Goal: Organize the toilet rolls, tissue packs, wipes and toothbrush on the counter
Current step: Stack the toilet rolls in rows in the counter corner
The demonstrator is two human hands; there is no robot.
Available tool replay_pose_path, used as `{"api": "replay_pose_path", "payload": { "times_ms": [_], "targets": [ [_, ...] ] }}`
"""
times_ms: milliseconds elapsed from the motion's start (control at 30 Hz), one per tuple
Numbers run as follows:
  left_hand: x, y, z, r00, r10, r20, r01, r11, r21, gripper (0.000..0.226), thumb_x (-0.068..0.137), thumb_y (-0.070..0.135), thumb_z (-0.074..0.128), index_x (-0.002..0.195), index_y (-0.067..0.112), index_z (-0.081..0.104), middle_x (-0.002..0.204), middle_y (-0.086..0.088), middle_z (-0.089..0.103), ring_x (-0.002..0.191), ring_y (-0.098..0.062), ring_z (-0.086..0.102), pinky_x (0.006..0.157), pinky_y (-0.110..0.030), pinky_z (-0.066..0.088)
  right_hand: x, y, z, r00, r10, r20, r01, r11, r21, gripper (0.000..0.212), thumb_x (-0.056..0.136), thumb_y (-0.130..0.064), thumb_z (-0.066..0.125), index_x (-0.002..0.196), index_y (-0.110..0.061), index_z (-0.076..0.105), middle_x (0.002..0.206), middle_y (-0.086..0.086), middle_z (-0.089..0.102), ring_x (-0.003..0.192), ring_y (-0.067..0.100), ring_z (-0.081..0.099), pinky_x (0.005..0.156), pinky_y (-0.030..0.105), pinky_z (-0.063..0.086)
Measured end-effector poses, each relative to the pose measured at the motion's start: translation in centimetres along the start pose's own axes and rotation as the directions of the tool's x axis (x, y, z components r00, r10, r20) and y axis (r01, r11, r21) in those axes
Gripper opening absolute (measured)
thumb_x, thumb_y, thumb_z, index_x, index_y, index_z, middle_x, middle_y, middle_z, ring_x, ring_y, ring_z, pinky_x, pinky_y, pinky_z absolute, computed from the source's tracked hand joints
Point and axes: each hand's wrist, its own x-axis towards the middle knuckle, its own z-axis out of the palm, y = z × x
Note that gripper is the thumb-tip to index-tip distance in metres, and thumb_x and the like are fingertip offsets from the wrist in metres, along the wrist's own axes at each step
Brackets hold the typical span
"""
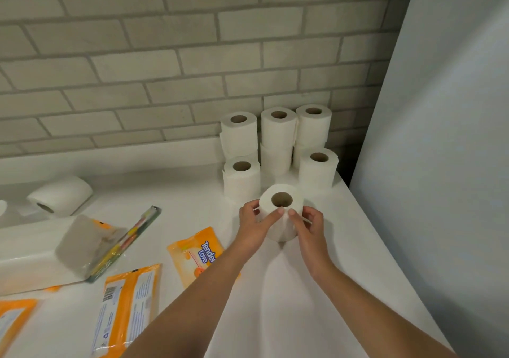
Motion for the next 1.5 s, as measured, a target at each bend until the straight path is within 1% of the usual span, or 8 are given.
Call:
{"api": "replay_pose_path", "payload": {
  "times_ms": [200, 400, 600, 800, 1133, 1267, 1400, 1500],
  "targets": [
    [1.7, 0.9, 1.3, 0.997, -0.033, -0.07, 0.032, 0.999, -0.019, 0.062, 0.085, 0.046, 0.072, 0.137, 0.023, 0.047, 0.128, 0.0, 0.045, 0.116, -0.018, 0.054, 0.103, -0.04, 0.049, 2.3, 0.6, -0.6, 1.0, 0.006, 0.031, -0.007, 1.0, 0.01, 0.041, 0.087, -0.024, 0.07, 0.121, -0.022, 0.048, 0.117, -0.009, 0.059, 0.107, 0.006, 0.058, 0.079, 0.019, 0.047],
    [3.8, 0.9, 2.7, 0.976, -0.209, -0.058, 0.193, 0.958, -0.211, 0.077, 0.058, 0.066, 0.081, 0.101, 0.003, 0.067, 0.098, -0.009, 0.069, 0.097, -0.029, 0.069, 0.093, -0.041, 0.055, 5.2, 0.5, -0.1, 1.0, 0.012, -0.004, -0.012, 1.0, -0.028, 0.044, 0.086, -0.034, 0.07, 0.122, -0.022, 0.048, 0.119, -0.004, 0.058, 0.107, 0.013, 0.057, 0.077, 0.017, 0.046],
    [7.7, -0.1, 4.2, 0.935, -0.34, -0.103, 0.292, 0.9, -0.323, 0.115, 0.035, 0.083, 0.08, 0.127, 0.017, 0.061, 0.123, -0.004, 0.068, 0.109, -0.021, 0.068, 0.1, -0.041, 0.053, 8.6, 0.7, 0.7, 0.999, 0.032, -0.04, -0.035, 0.997, -0.071, 0.038, 0.088, -0.041, 0.066, 0.118, -0.023, 0.05, 0.111, -0.006, 0.057, 0.1, 0.009, 0.058, 0.073, 0.015, 0.044],
    [8.3, 1.5, 4.6, 0.959, -0.268, -0.094, 0.223, 0.917, -0.331, 0.055, 0.072, 0.06, 0.075, 0.108, 0.018, 0.071, 0.106, 0.0, 0.075, 0.1, -0.016, 0.07, 0.086, -0.03, 0.055, 12.0, 2.0, 1.8, 0.992, 0.053, -0.111, -0.065, 0.991, -0.113, 0.065, 0.075, -0.06, 0.069, 0.122, -0.017, 0.056, 0.118, -0.001, 0.062, 0.105, 0.015, 0.062, 0.092, 0.035, 0.054],
    [9.5, 1.9, 5.2, 0.934, -0.332, -0.137, 0.266, 0.896, -0.356, 0.083, 0.049, 0.078, 0.072, 0.11, 0.023, 0.069, 0.107, 0.002, 0.074, 0.102, -0.018, 0.069, 0.097, -0.04, 0.055, 13.7, 2.3, 2.7, 0.988, 0.07, -0.136, -0.09, 0.985, -0.148, 0.075, 0.067, -0.068, 0.066, 0.12, -0.015, 0.058, 0.115, 0.003, 0.065, 0.102, 0.017, 0.065, 0.089, 0.033, 0.056],
    [9.5, 1.8, 5.1, 0.941, -0.31, -0.135, 0.247, 0.902, -0.353, 0.064, 0.069, 0.069, 0.071, 0.112, 0.02, 0.068, 0.108, 0.003, 0.073, 0.104, -0.017, 0.066, 0.099, -0.038, 0.052, 14.0, 2.4, 2.6, 0.989, 0.08, -0.128, -0.102, 0.979, -0.175, 0.073, 0.068, -0.07, 0.064, 0.116, -0.015, 0.058, 0.112, 0.001, 0.065, 0.102, 0.017, 0.063, 0.09, 0.035, 0.055],
    [8.7, 0.8, 4.2, 0.963, -0.191, -0.192, 0.128, 0.946, -0.299, 0.057, 0.077, 0.065, 0.067, 0.075, 0.01, 0.054, 0.069, 0.001, 0.053, 0.069, -0.014, 0.054, 0.072, -0.03, 0.047, 13.6, 2.8, 0.9, 0.988, 0.041, -0.146, -0.058, 0.992, -0.109, 0.049, 0.082, -0.059, 0.061, 0.092, -0.012, 0.051, 0.085, -0.004, 0.055, 0.079, 0.015, 0.055, 0.072, 0.026, 0.049],
    [7.8, -0.3, 2.4, 0.892, -0.146, -0.428, 0.062, 0.977, -0.204, 0.047, 0.078, 0.045, 0.078, 0.082, 0.01, 0.048, 0.073, -0.002, 0.045, 0.069, -0.018, 0.049, 0.065, -0.023, 0.042, 13.6, 2.6, -1.5, 0.96, -0.009, -0.281, -0.012, 0.997, -0.075, 0.039, 0.086, -0.048, 0.062, 0.089, -0.011, 0.052, 0.084, 0.003, 0.054, 0.078, 0.02, 0.054, 0.072, 0.032, 0.052]
  ]
}}
